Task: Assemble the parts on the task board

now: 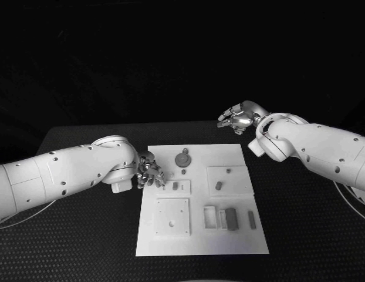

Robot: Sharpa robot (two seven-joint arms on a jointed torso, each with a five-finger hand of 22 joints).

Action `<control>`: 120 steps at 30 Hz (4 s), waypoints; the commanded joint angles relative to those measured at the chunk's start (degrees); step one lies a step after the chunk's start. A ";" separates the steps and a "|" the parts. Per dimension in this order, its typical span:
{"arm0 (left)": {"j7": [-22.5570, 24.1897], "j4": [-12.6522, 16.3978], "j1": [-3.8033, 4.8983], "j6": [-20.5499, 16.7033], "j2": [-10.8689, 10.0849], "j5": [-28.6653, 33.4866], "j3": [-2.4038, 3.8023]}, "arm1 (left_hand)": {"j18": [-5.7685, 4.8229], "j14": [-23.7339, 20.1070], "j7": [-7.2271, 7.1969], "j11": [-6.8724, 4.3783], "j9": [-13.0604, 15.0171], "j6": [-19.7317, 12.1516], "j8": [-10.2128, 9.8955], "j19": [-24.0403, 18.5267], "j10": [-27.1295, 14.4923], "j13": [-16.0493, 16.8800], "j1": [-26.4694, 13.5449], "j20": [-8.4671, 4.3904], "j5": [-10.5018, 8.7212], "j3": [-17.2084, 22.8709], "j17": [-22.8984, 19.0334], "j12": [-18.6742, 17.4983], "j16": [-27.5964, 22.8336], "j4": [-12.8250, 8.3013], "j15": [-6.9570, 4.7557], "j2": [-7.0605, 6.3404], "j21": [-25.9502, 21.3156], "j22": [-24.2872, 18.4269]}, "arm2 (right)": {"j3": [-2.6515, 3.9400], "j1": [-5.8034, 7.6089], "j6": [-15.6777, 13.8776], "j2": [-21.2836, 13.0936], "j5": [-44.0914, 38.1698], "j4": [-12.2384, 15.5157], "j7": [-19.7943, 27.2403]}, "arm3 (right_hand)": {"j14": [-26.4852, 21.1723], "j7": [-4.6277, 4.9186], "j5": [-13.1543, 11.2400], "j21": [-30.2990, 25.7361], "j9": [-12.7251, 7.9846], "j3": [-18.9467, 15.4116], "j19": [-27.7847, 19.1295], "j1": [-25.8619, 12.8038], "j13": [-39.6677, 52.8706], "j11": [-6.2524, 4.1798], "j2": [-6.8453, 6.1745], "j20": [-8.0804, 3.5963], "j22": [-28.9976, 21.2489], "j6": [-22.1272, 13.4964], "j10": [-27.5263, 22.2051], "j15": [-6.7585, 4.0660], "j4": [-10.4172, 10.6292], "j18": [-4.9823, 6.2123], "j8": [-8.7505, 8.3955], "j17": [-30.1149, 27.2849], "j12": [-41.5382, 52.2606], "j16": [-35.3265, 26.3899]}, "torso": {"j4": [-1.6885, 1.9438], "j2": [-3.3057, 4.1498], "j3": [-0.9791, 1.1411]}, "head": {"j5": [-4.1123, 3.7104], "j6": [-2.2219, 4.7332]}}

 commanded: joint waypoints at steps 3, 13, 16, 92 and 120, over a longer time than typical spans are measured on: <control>-0.57 0.04 0.01 1.49 0.26 0.67 -0.27 | 1.17 1.75 -0.07 -0.54 2.15 0.34 1.22 0.91 0.90 0.18 1.42 -1.03 0.29 0.23 0.16 0.54 0.44 0.01 -1.87 1.50 0.54 1.05 | 0.03 -0.03 0.70 -0.03 -0.01 0.12 0.25 | -0.43 0.69 0.12 -0.08 0.07 -0.38 0.01 -0.29 -0.10 -0.01 0.38 -0.41 0.74 -0.30 -0.52 -0.07 -0.08 2.58 -0.17 0.07 0.39 -0.13 | 0.00 -0.01 0.02 | -0.03 -0.28; -0.30 -0.54 -0.32 0.47 0.68 1.07 -0.76 | 1.11 1.86 -0.18 -0.66 2.31 0.49 1.21 1.08 1.00 0.42 1.15 -1.20 0.56 0.31 0.35 0.99 0.87 0.09 -2.03 1.69 0.88 1.19 | 0.03 -0.04 0.71 -0.01 0.00 0.18 0.27 | -0.43 0.69 0.12 -0.08 0.07 -0.38 0.01 -0.30 -0.11 -0.01 0.39 -0.41 0.74 -0.30 -0.53 -0.07 -0.08 2.58 -0.18 0.07 0.40 -0.13 | -0.01 0.02 -0.05 | -0.09 -0.40; -0.32 -0.70 -0.35 0.40 0.80 1.07 -0.76 | 1.10 1.90 -0.21 -0.70 2.37 0.58 1.24 1.14 1.04 0.48 1.01 -1.25 0.56 0.29 0.39 1.12 0.99 0.10 -2.08 1.71 0.98 1.22 | 0.03 -0.04 0.70 0.01 0.00 0.19 0.28 | -0.43 0.69 0.12 -0.08 0.07 -0.38 0.00 -0.30 -0.11 -0.01 0.39 -0.41 0.74 -0.30 -0.53 -0.07 -0.08 2.58 -0.18 0.07 0.40 -0.13 | -0.02 0.00 -0.04 | -0.08 -0.44; 0.26 -1.85 -1.58 -1.43 3.79 -2.89 -1.70 | 1.22 4.15 -1.74 -2.23 3.43 3.87 1.93 3.58 3.46 1.79 -0.95 -2.65 2.20 0.11 1.36 4.01 3.74 0.92 -3.66 -0.14 4.28 1.30 | 0.03 -0.18 0.89 -0.02 0.27 0.56 0.33 | -0.44 0.70 0.13 -0.08 0.10 -0.39 -0.01 -0.43 -0.21 0.00 0.47 -0.40 0.74 -0.32 -0.57 -0.06 -0.05 2.58 -0.19 0.07 0.50 -0.13 | -0.17 0.00 0.05 | -0.13 -1.04; 0.93 -1.68 -1.59 -4.02 2.87 -2.58 -1.66 | 1.72 3.40 -1.03 -1.63 3.75 0.97 0.02 2.56 2.18 1.95 -11.33 -2.97 0.18 -8.08 1.15 3.95 3.30 4.98 -3.30 -12.45 4.05 0.83 | 0.03 -0.27 0.74 0.00 0.32 0.50 0.39 | -0.47 0.71 0.13 -0.10 0.11 -0.38 -0.04 -0.47 -0.25 0.01 0.45 -0.39 0.73 -0.34 -0.61 -0.05 -0.06 2.58 -0.21 0.07 0.51 -0.15 | -0.02 0.00 -0.05 | -0.34 -0.95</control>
